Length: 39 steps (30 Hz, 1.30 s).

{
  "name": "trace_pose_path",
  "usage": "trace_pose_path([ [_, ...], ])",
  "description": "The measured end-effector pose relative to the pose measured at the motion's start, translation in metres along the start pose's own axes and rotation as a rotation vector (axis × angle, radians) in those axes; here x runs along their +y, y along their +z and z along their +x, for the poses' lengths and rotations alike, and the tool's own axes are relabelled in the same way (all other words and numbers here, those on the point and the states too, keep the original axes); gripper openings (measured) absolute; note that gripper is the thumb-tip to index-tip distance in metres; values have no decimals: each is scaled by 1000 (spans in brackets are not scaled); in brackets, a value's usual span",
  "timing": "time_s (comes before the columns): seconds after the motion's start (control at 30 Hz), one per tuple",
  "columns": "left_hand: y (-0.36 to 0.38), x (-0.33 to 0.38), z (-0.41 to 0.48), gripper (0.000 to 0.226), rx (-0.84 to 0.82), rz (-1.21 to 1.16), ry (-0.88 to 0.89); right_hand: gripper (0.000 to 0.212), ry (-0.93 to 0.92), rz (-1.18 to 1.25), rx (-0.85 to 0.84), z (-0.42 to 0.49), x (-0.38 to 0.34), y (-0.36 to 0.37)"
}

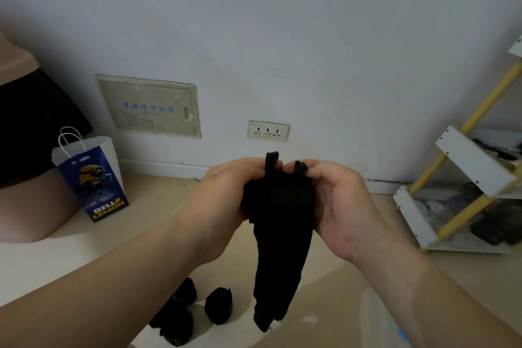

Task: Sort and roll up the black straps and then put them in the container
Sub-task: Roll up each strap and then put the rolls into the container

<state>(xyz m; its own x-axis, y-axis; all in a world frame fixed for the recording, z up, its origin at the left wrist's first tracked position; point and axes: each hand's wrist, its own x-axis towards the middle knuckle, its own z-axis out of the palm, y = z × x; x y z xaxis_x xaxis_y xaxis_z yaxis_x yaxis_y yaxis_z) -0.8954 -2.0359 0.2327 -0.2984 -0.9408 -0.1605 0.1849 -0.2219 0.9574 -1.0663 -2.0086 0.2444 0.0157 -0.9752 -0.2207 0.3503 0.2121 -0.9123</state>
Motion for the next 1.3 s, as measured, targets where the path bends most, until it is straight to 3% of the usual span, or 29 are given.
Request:
trace_pose_path([
  [0.1,-1,-2,-1,29,-35,16,14,35,-48,-65,-1,-1,1,1],
  [0.27,0,-2,-3,22,-36,60,62,20,-101,-139,33,1,4,-1],
  [0.4,1,1,-6,21,26,36,51,28,-154,-207,55,0,7,2],
  [0.53,-4,-2,-1,41,59,131,23,38,-135,-254,43,4,9,-1],
  [0.6,-6,-2,0,35,65,159,-13,39,-108,-293,60,7,11,-3],
  [0.7,-8,-2,0,16,4,153,-71,22,-137,-414,76,8,15,-4],
  [0.97,-9,-1,-1,23,-109,114,-199,33,-246,-510,72,6,16,-2],
  [1.2,-4,-2,-5,11,-122,100,-147,33,-332,-534,89,7,15,1],
  [1.3,-3,-4,-7,17,-75,92,-57,30,-342,-532,67,7,17,1],
])
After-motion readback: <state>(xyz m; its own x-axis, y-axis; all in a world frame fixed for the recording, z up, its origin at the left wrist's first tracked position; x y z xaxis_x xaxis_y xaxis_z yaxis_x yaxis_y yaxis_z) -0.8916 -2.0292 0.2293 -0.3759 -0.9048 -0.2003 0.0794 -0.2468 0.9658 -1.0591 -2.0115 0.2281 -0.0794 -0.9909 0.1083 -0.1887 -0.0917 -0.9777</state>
